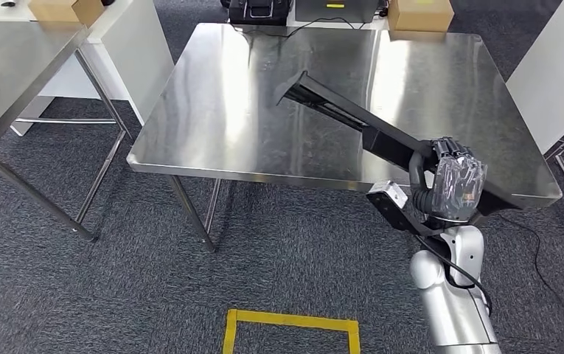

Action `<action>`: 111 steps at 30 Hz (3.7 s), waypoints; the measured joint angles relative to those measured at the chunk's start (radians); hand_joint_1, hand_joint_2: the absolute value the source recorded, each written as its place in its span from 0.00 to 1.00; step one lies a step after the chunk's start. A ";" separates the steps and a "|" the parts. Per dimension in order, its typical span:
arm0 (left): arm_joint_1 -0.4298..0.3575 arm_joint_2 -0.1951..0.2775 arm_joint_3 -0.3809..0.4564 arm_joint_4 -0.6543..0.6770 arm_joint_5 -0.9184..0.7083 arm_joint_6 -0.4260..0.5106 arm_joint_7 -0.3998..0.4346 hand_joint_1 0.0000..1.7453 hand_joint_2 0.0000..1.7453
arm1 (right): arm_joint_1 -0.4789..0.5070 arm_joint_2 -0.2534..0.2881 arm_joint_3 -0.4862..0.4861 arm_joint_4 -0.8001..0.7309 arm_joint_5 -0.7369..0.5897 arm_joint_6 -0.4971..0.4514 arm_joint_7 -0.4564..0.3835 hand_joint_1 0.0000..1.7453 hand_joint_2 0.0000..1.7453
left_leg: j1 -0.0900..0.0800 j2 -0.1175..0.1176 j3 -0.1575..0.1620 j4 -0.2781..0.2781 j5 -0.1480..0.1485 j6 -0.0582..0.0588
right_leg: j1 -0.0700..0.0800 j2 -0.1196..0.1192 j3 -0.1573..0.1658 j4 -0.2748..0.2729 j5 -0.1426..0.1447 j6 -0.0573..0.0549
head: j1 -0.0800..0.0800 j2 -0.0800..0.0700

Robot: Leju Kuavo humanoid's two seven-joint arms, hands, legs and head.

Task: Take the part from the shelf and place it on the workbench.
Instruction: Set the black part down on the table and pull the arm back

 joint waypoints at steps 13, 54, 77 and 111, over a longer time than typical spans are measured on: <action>-0.002 0.005 -0.026 0.000 -0.019 -0.029 0.009 0.00 1.00 | -0.110 -0.011 -0.078 0.197 0.126 0.050 0.106 1.00 1.00 | 0.006 -0.007 0.078 -0.039 -0.030 0.009 | -0.016 -0.013 -0.124 0.114 0.014 0.067 | 0.007 0.000; -0.007 0.023 -0.045 0.000 0.000 -0.042 0.004 0.00 1.00 | -0.469 -0.040 -0.123 0.829 0.384 0.130 0.285 1.00 1.00 | 0.019 0.000 -0.038 0.233 -0.187 -0.047 | -0.018 -0.011 -0.077 0.002 0.061 0.006 | -0.003 0.000; -0.009 0.023 -0.045 0.000 0.003 -0.011 0.020 0.00 1.00 | -0.460 -0.048 -0.129 0.889 0.361 0.115 0.276 1.00 1.00 | 0.001 -0.008 0.091 -0.022 -0.068 0.003 | -0.010 -0.014 -0.086 -0.007 0.080 0.056 | 0.002 0.000; -0.009 0.031 -0.041 0.000 0.035 -0.011 0.020 0.00 1.00 | -0.473 -0.003 -0.129 0.921 0.367 0.143 0.275 0.00 0.00 | -0.010 -0.005 0.096 -0.028 -0.069 -0.005 | -0.008 -0.010 -0.079 -0.008 0.078 0.036 | 0.002 0.000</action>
